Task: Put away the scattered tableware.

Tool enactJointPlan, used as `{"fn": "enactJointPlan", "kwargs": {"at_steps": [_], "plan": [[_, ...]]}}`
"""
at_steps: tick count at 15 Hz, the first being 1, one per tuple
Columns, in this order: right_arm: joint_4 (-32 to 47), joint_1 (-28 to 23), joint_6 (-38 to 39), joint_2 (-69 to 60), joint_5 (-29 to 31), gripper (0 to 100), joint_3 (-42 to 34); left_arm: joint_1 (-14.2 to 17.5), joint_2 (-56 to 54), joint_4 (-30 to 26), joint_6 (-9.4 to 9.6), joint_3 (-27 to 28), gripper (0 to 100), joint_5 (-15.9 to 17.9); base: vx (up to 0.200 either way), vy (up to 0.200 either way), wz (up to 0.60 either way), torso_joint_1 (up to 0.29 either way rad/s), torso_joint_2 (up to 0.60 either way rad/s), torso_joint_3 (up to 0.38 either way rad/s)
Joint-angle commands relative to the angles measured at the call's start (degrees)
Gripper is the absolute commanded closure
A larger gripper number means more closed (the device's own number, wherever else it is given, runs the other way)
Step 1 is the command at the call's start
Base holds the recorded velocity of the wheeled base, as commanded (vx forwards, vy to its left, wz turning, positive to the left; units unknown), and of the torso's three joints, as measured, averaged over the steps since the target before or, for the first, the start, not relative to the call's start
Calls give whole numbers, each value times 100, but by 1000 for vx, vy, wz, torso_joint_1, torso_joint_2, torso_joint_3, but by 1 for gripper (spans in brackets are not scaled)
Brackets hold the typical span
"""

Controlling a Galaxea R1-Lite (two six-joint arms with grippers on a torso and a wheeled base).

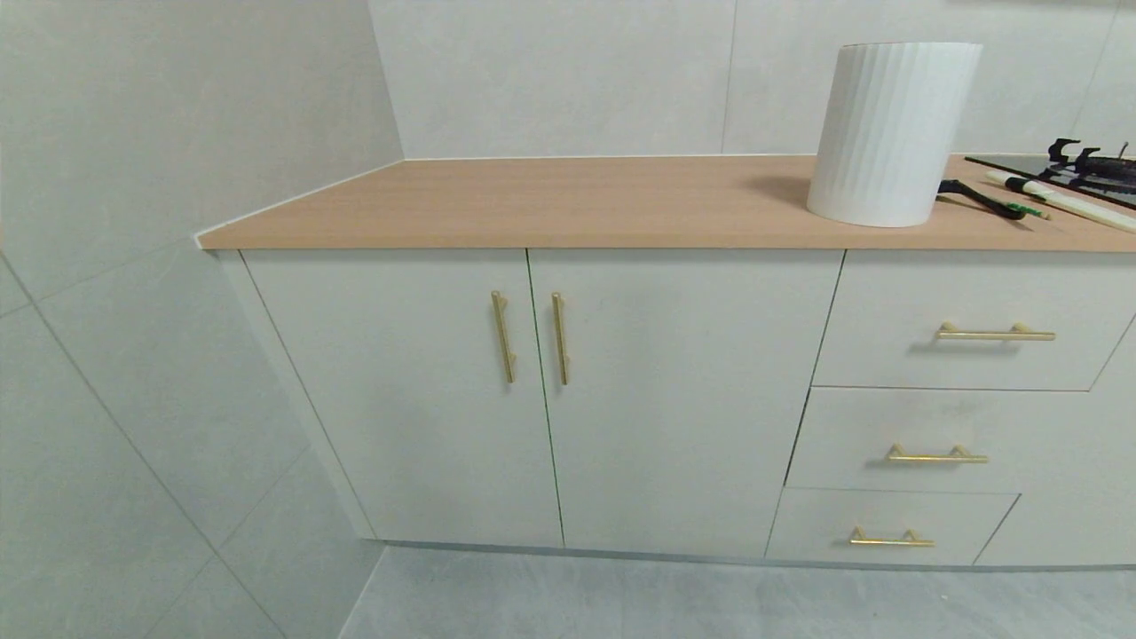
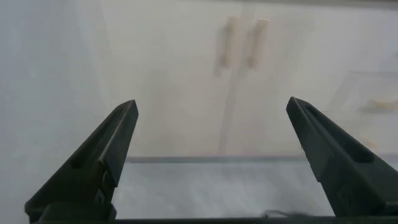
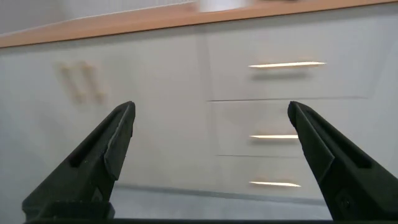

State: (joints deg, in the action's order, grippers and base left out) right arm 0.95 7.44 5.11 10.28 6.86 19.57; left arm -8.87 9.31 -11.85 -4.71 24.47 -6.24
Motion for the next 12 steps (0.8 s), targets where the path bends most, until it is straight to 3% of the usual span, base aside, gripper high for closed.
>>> {"fn": "enactJointPlan", "kwargs": {"at_steps": [1,3,4,5,8,10,12], "plan": [[46,-137,-36,-448,96,0,-102,79,-369,-10,5,5,0,-35,0,0,0,0,0,0],[98,-656,8,-729,307,0,-128,641,-474,-19,75,5,0,-61,0,0,0,0,0,0],[98,-656,8,-729,307,0,-128,641,-474,-19,75,5,0,-61,0,0,0,0,0,0],[283,-779,-54,-1028,131,0,-375,940,-852,-63,400,-258,0,325,0,0,0,0,0,0],[265,-770,-54,-1028,210,0,-691,931,-923,-19,427,-715,0,185,0,0,0,0,0,0],[142,-770,-203,-1028,149,0,-1464,931,-923,447,453,-1348,0,193,0,0,0,0,0,0],[-403,-770,-458,-1028,-168,0,-1957,931,-931,1088,734,-2078,0,202,0,0,0,0,0,0]]}}
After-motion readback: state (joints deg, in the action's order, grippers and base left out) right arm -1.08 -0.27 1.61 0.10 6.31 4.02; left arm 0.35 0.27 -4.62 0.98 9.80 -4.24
